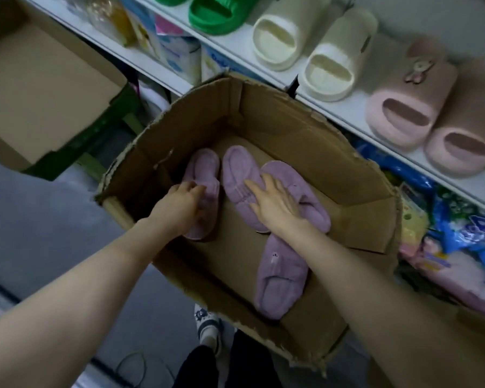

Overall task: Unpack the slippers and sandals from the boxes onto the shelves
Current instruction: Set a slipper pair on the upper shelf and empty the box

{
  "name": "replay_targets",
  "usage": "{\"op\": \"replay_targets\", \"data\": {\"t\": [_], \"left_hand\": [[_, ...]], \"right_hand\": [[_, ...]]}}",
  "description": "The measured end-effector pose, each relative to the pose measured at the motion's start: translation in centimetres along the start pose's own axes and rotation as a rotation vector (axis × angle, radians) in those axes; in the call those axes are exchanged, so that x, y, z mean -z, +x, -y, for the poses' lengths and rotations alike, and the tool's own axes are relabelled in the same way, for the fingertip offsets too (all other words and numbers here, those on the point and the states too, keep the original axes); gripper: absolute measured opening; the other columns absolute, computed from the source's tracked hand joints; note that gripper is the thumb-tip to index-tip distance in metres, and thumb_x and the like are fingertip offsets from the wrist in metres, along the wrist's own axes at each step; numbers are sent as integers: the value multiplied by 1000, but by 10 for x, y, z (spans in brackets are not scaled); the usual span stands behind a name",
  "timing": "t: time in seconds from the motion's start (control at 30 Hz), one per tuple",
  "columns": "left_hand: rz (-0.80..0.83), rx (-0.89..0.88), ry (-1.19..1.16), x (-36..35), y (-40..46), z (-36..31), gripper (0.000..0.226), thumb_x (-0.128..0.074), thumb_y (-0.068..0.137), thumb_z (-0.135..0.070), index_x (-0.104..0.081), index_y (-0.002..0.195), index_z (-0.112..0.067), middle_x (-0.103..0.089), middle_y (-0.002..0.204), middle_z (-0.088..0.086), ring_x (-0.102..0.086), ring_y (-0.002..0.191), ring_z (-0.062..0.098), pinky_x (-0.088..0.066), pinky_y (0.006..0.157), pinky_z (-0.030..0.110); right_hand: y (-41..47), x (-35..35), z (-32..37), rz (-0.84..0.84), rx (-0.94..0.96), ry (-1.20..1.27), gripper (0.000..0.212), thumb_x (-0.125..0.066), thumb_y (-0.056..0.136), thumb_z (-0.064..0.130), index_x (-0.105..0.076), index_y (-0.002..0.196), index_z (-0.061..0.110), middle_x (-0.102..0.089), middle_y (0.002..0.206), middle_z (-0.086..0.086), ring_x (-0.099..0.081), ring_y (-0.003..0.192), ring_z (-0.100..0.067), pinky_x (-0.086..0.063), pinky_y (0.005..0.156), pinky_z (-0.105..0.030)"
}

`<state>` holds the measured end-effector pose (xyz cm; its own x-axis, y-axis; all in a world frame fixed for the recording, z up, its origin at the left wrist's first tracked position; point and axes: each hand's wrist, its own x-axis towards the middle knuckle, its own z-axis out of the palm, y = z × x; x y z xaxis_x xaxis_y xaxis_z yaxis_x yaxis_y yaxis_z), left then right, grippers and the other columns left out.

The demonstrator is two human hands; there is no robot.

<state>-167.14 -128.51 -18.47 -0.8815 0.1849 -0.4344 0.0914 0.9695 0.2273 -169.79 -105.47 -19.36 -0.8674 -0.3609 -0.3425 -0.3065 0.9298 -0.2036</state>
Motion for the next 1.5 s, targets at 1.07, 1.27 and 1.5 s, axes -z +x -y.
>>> {"op": "replay_targets", "data": {"t": [1.07,1.27,1.5], "left_hand": [[81,-123,-359,2,63,-61,50,-61,91,-21,-48,140,-25,-51,135,7,-55,115,25,-46,96,38],[150,275,-795,-44,44,-76,97,-78,77,-15,-16,152,-19,-36,148,11,-42,131,32,-41,101,42],[187,441,-1211,-84,45,-70,122,-85,50,-22,-15,149,-35,-43,144,3,-45,129,28,-47,99,54]], "right_hand": [[-37,22,-100,29,-271,651,30,-72,86,36,-58,112,27,-47,132,0,-50,118,-19,-38,81,-28],[-51,-28,-83,-17,-572,933,116,-72,64,73,-5,153,39,-29,157,-4,-33,142,-29,-40,107,-52],[-55,-43,-81,-8,-529,992,111,-60,65,81,-11,154,35,-34,154,-2,-36,140,-23,-37,111,-49]]}}
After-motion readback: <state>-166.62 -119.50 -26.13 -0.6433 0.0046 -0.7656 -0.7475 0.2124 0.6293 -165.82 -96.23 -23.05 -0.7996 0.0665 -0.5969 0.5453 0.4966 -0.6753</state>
